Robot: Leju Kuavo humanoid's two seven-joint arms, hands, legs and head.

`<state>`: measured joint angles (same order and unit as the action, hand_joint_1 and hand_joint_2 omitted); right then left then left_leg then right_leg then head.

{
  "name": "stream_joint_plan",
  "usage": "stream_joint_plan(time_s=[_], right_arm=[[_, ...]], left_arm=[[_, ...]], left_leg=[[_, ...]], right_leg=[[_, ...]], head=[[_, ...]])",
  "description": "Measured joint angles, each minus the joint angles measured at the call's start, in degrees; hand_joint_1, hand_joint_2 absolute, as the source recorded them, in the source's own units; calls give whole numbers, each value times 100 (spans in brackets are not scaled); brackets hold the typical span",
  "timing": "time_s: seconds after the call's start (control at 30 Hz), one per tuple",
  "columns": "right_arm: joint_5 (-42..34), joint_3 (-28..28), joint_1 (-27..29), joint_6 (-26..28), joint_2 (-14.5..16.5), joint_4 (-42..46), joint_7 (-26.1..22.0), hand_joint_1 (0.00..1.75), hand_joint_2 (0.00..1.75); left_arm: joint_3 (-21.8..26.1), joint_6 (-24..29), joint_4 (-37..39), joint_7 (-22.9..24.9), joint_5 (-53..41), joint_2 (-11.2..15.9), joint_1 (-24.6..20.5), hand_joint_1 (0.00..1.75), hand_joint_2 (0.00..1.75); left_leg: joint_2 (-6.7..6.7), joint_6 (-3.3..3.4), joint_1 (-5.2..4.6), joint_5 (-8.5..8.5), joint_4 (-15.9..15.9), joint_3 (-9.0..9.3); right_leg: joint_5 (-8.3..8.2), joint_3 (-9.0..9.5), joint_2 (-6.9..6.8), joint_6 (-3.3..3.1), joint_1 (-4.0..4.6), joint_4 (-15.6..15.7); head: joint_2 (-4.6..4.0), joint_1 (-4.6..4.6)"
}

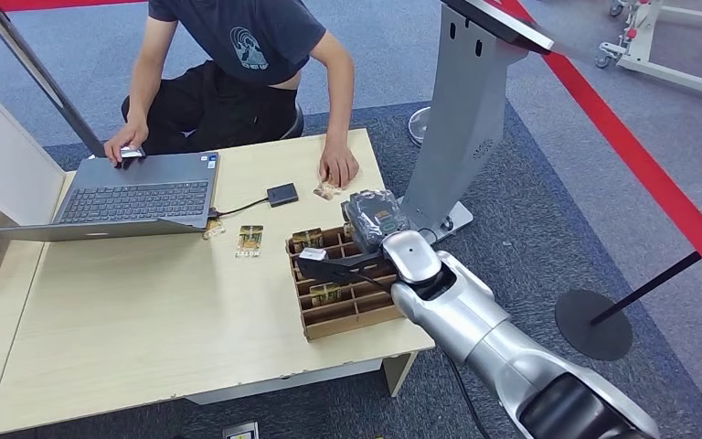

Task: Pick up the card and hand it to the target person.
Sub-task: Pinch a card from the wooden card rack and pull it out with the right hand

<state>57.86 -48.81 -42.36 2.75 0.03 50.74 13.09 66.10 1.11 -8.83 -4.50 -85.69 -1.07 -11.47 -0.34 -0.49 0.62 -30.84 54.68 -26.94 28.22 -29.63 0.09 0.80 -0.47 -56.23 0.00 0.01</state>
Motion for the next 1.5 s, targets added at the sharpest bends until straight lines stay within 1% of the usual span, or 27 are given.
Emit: stream_joint_plan(time_s=[0.17, 0.3, 0.43, 0.6, 0.77, 0.9, 1.0, 1.13, 1.27, 1.4, 1.5], right_arm=[[-44, 11, 0, 68, 1, 8, -24, 86, 175], [-63, 45, 1, 90, -1, 43, -24, 97, 175], [-68, 73, 2, 102, -1, 105, -24, 99, 175], [-70, 92, 10, 103, -1, 151, -25, 99, 175], [-62, 92, 28, 101, -1, 157, -30, 96, 175], [-61, 92, 34, 99, -1, 150, -30, 89, 175], [-61, 92, 37, 98, -1, 145, -26, 88, 175], [-61, 92, 42, 95, -1, 144, -15, 80, 175], [-61, 92, 47, 94, -1, 144, -4, 86, 175], [-40, 92, 52, 93, -2, 144, 15, 87, 175], [20, 92, 57, 95, -4, 144, 63, 93, 175]], left_arm=[[0, -4, 0, -1, -1, 2, 0, 0, 0], [0, -4, 0, -1, -1, 0, 1, 0, 0], [0, -4, 0, -1, -1, 1, 2, 0, 0], [0, -4, 0, -1, -1, 0, 2, 0, 0], [0, -4, 0, -1, -3, 0, 2, 0, 0], [0, -5, 0, -1, -3, 0, 2, 0, 0], [0, -5, 0, -1, -4, 0, 2, 0, 0], [0, -5, 0, -1, -8, 0, 2, 0, 0], [1, -4, 0, -1, -13, 0, 2, 0, 0], [0, -4, 0, -1, -19, 0, 2, 0, 0], [0, -4, 0, -1, -23, 0, 2, 0, 0]], left_leg=[[0, 0, 0, 0, 0, 0], [0, 0, 0, 0, 0, 0], [0, 0, 0, 0, 0, 0], [0, 0, 0, 0, 0, 1], [0, 0, 0, 0, 0, 1], [0, 0, 0, 0, 0, 1], [0, 0, 0, 0, 0, 1], [0, 0, 0, 0, 1, 1], [0, 0, 0, 0, 1, 1], [0, 0, 0, 0, 1, 1], [0, 0, 0, 0, 1, 1]], right_leg=[[0, 0, 0, 0, 0, 0], [0, 0, 0, 0, 0, 0], [0, 0, 0, 0, 0, 0], [0, 0, 0, 0, 0, 0], [0, 0, 0, 0, 0, 0], [0, 0, 0, 0, 0, 0], [0, 0, 0, 0, 0, 0], [0, 0, 0, 0, 0, 0], [0, 0, 0, 0, 0, 0], [0, 0, 0, 0, 0, 0], [0, 0, 0, 0, 0, 0]], head=[[0, -1], [0, 0], [0, 0], [0, 0], [0, -1], [0, -1], [0, -1], [0, -1], [0, -1], [0, 1], [0, 0]])
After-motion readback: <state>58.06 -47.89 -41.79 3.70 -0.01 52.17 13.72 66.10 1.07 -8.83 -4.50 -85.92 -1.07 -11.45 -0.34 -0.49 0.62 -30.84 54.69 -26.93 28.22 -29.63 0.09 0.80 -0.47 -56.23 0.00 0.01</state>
